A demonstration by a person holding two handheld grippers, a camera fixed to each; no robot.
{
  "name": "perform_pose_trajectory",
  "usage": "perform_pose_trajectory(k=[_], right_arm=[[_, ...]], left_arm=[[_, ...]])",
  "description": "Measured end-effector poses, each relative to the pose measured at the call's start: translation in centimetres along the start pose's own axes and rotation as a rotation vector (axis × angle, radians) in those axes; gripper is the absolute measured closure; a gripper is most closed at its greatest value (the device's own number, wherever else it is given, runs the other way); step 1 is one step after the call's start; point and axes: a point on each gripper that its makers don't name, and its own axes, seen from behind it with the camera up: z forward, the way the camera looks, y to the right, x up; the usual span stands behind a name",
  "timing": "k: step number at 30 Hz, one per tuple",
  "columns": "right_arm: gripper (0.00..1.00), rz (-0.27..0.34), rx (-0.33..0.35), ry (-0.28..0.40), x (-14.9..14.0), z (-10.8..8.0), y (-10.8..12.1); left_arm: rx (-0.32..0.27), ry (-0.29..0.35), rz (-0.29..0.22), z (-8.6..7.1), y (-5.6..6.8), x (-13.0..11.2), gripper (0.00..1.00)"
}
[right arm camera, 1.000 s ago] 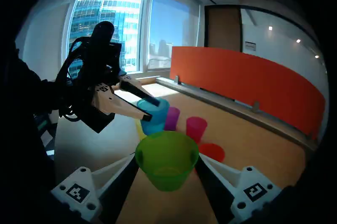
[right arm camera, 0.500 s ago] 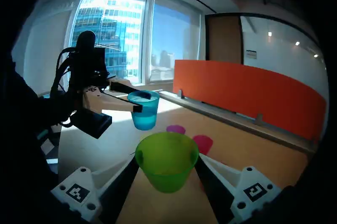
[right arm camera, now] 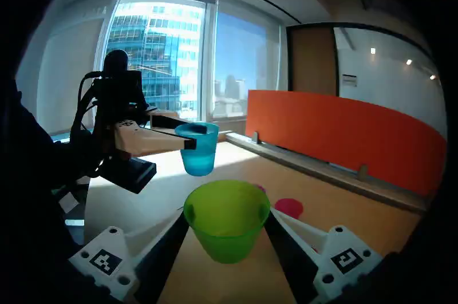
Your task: Pour water
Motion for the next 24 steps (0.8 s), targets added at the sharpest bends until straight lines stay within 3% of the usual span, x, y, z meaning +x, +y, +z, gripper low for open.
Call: perform_pose_trajectory(k=[9, 24], right_arm=[[0.09, 0.011, 0.016, 0.036, 1.1, 1.3, -0.7], [0.08, 0.009, 0.029, 0.072, 2.3, 3.4, -1.2]], left_arm=[[0.026, 0.024, 0.004, -1.1, -1.4, 0.5, 0.12], [0.046, 0.078, 0.03, -2.1, -2.5, 1.6, 0.12]])
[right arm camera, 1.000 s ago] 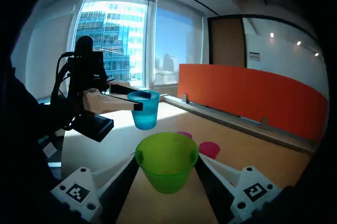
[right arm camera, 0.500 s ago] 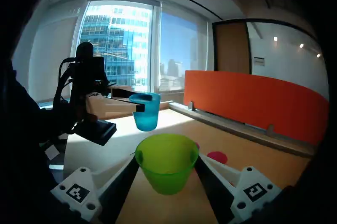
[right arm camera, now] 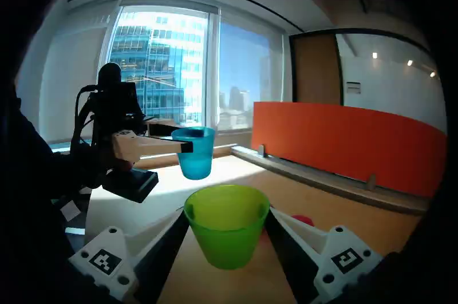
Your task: Pour water
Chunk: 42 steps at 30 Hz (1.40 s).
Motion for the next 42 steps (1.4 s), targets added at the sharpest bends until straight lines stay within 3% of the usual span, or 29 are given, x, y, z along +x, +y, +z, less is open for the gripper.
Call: perform_pose_trajectory(k=[20, 27, 33, 42], right_arm=[[0.09, -0.006, 0.044, 0.005, 0.4, 1.5, -1.0], [0.09, 0.002, 0.066, 0.018, 0.7, 2.2, -1.4], [0.09, 0.009, 0.082, 0.024, 0.7, 2.6, -1.9], [0.09, 0.01, 0.103, 0.027, 0.5, 3.3, -2.6]], left_arm=[[0.014, 0.052, 0.084, -0.4, -0.7, 1.9, 0.12], [0.019, 0.05, 0.149, -0.1, -0.6, 2.4, 0.12], [-0.005, 0.052, 0.204, 0.0, 0.3, 3.1, 0.12], [-0.021, 0.048, 0.327, 1.0, 1.5, 4.3, 0.12]])
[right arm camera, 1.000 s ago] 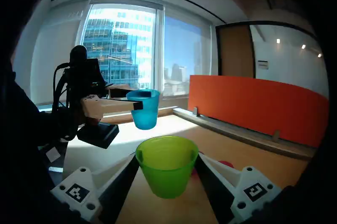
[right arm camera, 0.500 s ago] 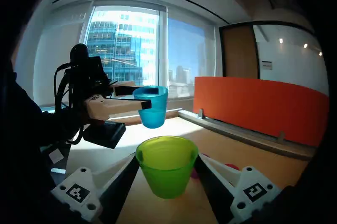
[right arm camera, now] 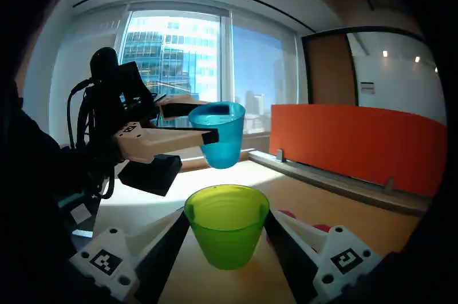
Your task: Pour water
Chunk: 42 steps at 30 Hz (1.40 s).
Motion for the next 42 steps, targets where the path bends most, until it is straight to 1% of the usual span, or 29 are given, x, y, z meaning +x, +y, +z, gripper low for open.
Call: perform_pose_trajectory(k=[8, 14, 26, 33, 42], right_arm=[[0.09, -0.011, 0.015, -0.004, -0.2, 0.5, -0.3], [0.09, -0.006, 0.03, -0.003, 0.0, 0.7, -0.7], [0.1, 0.0, 0.037, 0.002, 0.1, 0.7, -0.8], [0.1, 0.006, 0.038, 0.001, -0.1, 0.8, -0.6], [0.1, 0.004, 0.037, 0.0, -0.1, 1.0, -0.5]], left_arm=[[-0.01, 0.002, 0.11, 0.7, 0.4, 1.5, 0.12], [-0.012, 0.009, 0.176, 1.2, 0.4, 2.6, 0.12], [-0.013, 0.006, 0.277, 1.3, 0.4, 3.5, 0.12], [-0.02, -0.001, 0.34, 1.3, 0.7, 3.6, 0.12], [-0.013, -0.001, 0.427, 1.6, 0.9, 4.2, 0.12]])
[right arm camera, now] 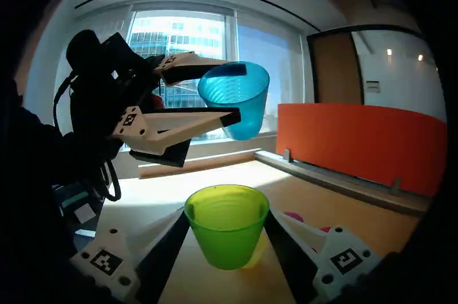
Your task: Pour water
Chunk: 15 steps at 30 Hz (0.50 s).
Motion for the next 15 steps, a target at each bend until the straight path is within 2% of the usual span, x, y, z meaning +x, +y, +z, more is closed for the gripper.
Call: perform_pose_trajectory(k=[15], right_arm=[[0.1, 0.001, -0.006, 0.004, 0.03, -0.16, 0.36]], left_arm=[[0.009, -0.003, 0.126, 0.53, 0.14, 0.22, 0.12]])
